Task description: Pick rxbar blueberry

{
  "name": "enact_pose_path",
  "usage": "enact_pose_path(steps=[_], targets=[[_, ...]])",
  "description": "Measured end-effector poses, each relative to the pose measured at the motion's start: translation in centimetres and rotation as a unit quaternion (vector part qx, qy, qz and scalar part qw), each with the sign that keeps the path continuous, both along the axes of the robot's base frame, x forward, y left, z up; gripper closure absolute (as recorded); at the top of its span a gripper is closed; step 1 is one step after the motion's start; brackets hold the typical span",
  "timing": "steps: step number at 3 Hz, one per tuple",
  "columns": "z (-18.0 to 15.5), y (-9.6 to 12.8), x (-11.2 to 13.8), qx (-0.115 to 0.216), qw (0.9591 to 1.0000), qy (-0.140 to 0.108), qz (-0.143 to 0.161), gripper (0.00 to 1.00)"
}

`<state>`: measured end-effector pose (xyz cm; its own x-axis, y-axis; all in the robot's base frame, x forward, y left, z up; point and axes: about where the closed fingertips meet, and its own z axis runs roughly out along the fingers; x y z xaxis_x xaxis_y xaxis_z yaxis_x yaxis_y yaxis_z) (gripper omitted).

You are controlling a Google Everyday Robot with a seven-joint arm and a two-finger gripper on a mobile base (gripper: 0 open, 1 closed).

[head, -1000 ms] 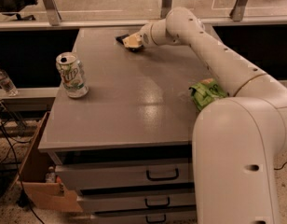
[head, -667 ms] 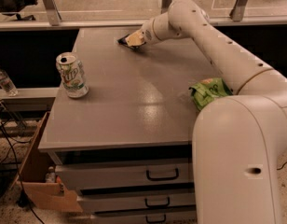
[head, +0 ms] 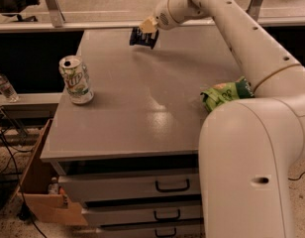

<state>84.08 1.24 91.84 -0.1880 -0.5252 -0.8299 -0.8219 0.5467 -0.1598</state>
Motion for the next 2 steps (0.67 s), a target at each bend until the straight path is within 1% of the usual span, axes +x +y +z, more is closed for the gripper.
enact_pose_path(steps=[1, 2], targets=[[2.6, -1.2, -1.3, -0.013, 0.9997, -0.011, 0.019, 1.0], [5.4, -2.2, -2.6, -0.011, 0.9989, -0.028, 0.035, 1.0]])
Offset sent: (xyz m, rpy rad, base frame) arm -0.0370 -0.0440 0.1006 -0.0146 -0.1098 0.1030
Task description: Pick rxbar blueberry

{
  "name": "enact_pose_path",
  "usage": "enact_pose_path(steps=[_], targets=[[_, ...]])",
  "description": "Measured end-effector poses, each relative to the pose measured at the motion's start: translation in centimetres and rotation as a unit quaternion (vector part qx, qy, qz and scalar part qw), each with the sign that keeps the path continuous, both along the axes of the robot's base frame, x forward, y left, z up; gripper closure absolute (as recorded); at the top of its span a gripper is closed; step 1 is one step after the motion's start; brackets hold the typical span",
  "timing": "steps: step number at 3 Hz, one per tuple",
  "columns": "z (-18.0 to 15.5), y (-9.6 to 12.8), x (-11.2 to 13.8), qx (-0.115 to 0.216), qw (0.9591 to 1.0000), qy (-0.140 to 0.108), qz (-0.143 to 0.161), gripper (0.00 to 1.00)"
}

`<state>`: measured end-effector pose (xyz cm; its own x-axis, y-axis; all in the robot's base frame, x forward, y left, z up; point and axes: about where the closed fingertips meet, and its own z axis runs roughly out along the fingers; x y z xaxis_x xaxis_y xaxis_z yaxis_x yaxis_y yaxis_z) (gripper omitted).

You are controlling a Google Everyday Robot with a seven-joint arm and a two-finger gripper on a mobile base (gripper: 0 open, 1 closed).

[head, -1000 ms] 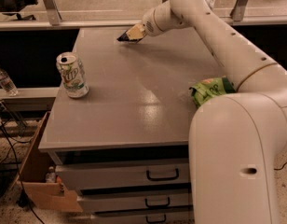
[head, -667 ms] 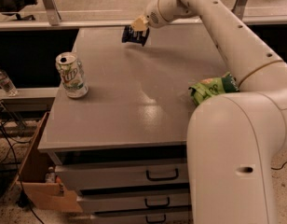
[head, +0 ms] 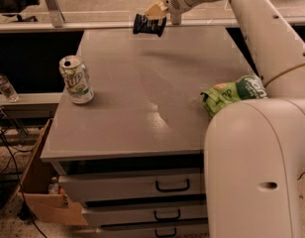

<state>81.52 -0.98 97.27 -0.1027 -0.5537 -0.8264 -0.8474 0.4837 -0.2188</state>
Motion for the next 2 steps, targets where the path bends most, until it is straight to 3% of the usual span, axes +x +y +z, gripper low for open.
enact_pose_path(steps=[1, 2], targets=[[1.69, -0.6, -0.93, 0.034, 0.9992, -0.011, 0.018, 1.0], [1.85, -0.46, -1.08, 0.041, 0.9989, -0.011, 0.021, 1.0]])
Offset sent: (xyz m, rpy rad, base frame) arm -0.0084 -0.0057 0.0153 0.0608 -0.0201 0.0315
